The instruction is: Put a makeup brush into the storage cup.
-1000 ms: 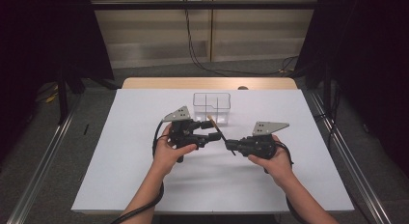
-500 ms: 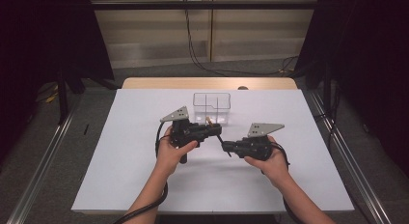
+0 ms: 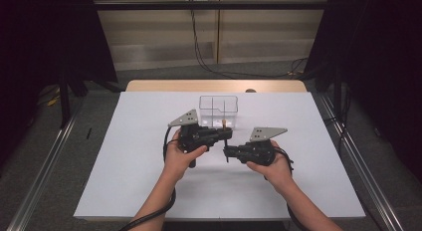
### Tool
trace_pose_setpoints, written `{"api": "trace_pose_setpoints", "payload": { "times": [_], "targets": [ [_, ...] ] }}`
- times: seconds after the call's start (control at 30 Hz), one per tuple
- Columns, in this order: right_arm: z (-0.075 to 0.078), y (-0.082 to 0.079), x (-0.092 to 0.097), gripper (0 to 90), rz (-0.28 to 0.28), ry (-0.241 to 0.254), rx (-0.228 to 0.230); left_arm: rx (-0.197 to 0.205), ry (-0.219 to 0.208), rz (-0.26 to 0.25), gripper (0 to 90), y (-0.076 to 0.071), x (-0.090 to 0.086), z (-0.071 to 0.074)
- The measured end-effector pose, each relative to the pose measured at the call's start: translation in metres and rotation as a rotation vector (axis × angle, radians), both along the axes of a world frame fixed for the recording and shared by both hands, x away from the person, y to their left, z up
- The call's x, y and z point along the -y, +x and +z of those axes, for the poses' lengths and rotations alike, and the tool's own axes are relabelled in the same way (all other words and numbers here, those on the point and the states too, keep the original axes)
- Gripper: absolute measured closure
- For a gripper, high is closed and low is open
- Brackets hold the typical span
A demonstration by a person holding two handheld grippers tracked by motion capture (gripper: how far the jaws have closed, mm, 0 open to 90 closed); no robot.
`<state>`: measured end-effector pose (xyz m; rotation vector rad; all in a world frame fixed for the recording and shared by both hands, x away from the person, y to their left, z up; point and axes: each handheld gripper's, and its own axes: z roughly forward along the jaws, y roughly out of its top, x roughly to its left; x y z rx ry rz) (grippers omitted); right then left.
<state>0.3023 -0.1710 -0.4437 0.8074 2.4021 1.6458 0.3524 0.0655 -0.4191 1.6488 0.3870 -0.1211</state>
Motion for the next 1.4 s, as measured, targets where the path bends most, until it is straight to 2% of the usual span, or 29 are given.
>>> {"api": "trace_pose_setpoints", "payload": {
  "times": [0.1,0.17,0.23,0.27,0.3,0.37,0.47,0.5,0.57,0.63,0.67,0.7,0.73,0.77,1.07,1.4],
  "targets": [
    [0.000,0.000,0.000,82.8,0.000,0.005,0.003,0.005,-0.001,-0.002,83.5,0.000,-0.001,0.001],
    [0.000,0.000,0.001,78.1,-0.010,0.016,-0.001,0.006,-0.004,-0.001,83.6,0.000,-0.002,0.001],
    [0.001,-0.001,0.002,71.5,-0.015,0.022,0.015,0.013,0.000,0.002,83.5,-0.001,-0.003,0.003],
    [0.001,-0.001,0.002,71.5,-0.015,0.022,0.015,0.015,-0.001,0.002,83.5,-0.001,-0.004,0.003],
    [0.002,-0.001,0.005,64.3,-0.031,0.035,0.018,0.019,0.002,0.007,83.5,-0.001,-0.005,0.004],
    [0.002,-0.002,0.007,57.6,-0.042,0.047,0.018,0.021,0.007,0.008,83.5,0.000,-0.006,0.004],
    [0.003,-0.003,0.009,52.4,-0.050,0.057,0.023,0.025,0.021,0.016,83.5,0.000,-0.008,0.005],
    [0.004,-0.004,0.012,46.2,-0.053,0.072,0.027,0.023,0.024,0.018,83.5,0.000,-0.010,0.005],
    [0.005,-0.004,0.013,43.0,-0.058,0.072,0.029,0.026,0.028,0.018,83.5,0.000,-0.011,0.005],
    [0.005,-0.006,0.017,36.5,-0.063,0.065,0.050,0.026,0.031,0.027,83.5,0.001,-0.012,0.005],
    [0.005,-0.006,0.017,36.5,-0.063,0.065,0.050,0.029,0.037,0.029,83.5,0.001,-0.013,0.005],
    [0.005,-0.007,0.019,31.0,-0.067,0.058,0.048,0.033,0.041,0.032,83.5,0.001,-0.014,0.006],
    [0.005,-0.007,0.019,31.0,-0.067,0.058,0.048,0.035,0.045,0.034,83.5,0.001,-0.015,0.006],
    [0.004,-0.007,0.023,26.3,-0.072,0.063,0.058,0.033,0.045,0.037,83.5,0.002,-0.016,0.007],
    [0.003,-0.012,0.040,13.5,-0.107,0.062,0.081,0.044,0.069,0.057,83.5,0.005,-0.021,0.008],
    [0.001,-0.017,0.057,8.5,-0.137,0.057,0.101,0.053,0.084,0.086,83.6,0.008,-0.026,0.010]
  ]
}}
